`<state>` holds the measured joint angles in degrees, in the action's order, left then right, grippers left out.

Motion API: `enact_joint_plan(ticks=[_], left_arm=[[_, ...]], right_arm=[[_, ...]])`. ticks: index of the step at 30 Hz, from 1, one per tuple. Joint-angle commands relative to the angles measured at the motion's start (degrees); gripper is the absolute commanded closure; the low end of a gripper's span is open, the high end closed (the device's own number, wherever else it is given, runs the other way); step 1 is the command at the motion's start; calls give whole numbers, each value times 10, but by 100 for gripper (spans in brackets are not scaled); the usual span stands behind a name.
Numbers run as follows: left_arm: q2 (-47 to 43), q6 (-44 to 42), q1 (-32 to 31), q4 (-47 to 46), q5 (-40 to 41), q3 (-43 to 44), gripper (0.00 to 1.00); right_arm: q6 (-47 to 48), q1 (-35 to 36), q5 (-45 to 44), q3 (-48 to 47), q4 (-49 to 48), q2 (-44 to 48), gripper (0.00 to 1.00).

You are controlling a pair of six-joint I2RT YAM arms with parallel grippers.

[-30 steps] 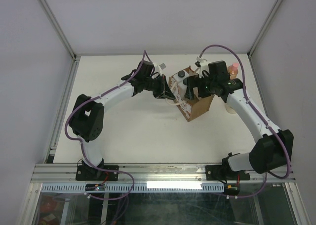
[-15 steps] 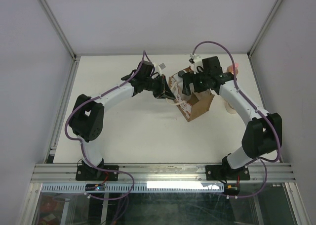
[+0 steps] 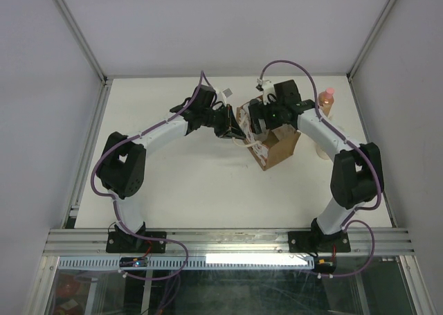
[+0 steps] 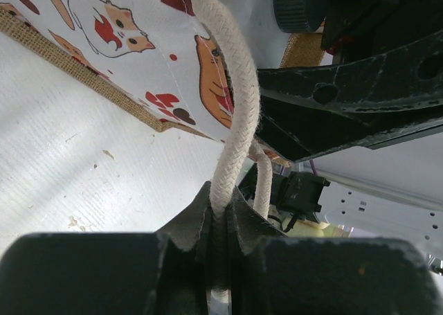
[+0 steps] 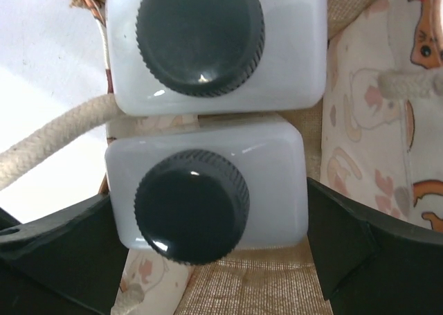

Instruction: Take the personal care products out of the canvas bag

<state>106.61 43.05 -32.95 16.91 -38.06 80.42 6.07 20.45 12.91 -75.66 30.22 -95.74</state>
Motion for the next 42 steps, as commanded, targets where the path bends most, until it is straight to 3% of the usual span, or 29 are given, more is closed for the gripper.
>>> enact_joint_plan(ticks=[1, 6, 13, 23, 26, 38, 42], left_arm=[[-10, 10, -2, -20, -14, 14, 100], [-7, 11, -1, -20, -14, 17, 100], [-3, 10, -2, -21, -16, 19, 100], [-3, 9, -1, -20, -17, 18, 100], [-4, 8, -1, -20, -18, 17, 100], [-5, 6, -2, -20, -18, 11, 100], [-5, 6, -1, -20, -18, 12, 100]], right_arm=[[10, 12, -3, -25, -53, -6, 2], [14, 18, -17, -26, -66, -15, 4], [18, 20, -19, -24, -67, -17, 16], [19, 22, -27, -22, -74, -27, 11], [18, 22, -28, -28, -71, -24, 25], [5, 23, -60, -59, -49, 78, 100], [-31, 20, -77, -81, -23, 100, 100]])
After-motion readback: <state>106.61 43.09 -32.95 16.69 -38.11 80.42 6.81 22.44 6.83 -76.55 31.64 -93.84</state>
